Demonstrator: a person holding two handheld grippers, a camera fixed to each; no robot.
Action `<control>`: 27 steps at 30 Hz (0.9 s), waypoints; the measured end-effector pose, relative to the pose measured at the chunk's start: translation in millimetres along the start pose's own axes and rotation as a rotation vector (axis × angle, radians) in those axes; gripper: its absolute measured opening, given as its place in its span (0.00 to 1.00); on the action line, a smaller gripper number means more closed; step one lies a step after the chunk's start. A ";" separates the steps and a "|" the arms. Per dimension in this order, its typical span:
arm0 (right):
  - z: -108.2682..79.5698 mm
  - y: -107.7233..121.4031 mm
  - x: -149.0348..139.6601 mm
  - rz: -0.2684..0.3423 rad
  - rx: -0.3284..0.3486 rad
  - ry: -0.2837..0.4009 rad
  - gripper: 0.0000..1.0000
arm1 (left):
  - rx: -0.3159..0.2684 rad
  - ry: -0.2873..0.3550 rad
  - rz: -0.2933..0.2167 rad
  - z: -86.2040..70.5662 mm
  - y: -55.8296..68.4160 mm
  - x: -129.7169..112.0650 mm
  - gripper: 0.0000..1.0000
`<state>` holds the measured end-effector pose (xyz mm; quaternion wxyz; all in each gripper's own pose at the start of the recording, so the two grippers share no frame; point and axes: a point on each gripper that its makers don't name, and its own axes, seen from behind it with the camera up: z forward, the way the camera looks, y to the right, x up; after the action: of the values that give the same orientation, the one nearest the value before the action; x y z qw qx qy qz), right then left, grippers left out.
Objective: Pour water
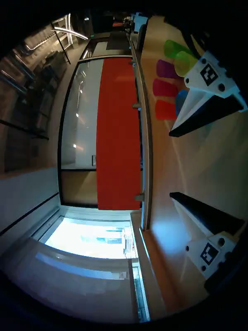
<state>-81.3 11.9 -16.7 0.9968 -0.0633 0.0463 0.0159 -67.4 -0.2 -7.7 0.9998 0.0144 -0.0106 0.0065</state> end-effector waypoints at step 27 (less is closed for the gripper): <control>4.4 7.6 -16.8 -0.010 -0.008 -0.037 0.99 | 0.000 0.000 0.000 0.1 0.8 -0.1 0.99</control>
<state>-97.9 19.6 -11.8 0.9973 -0.0674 0.0275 0.0122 -67.5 0.6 -7.5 0.9998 0.0144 -0.0106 0.0066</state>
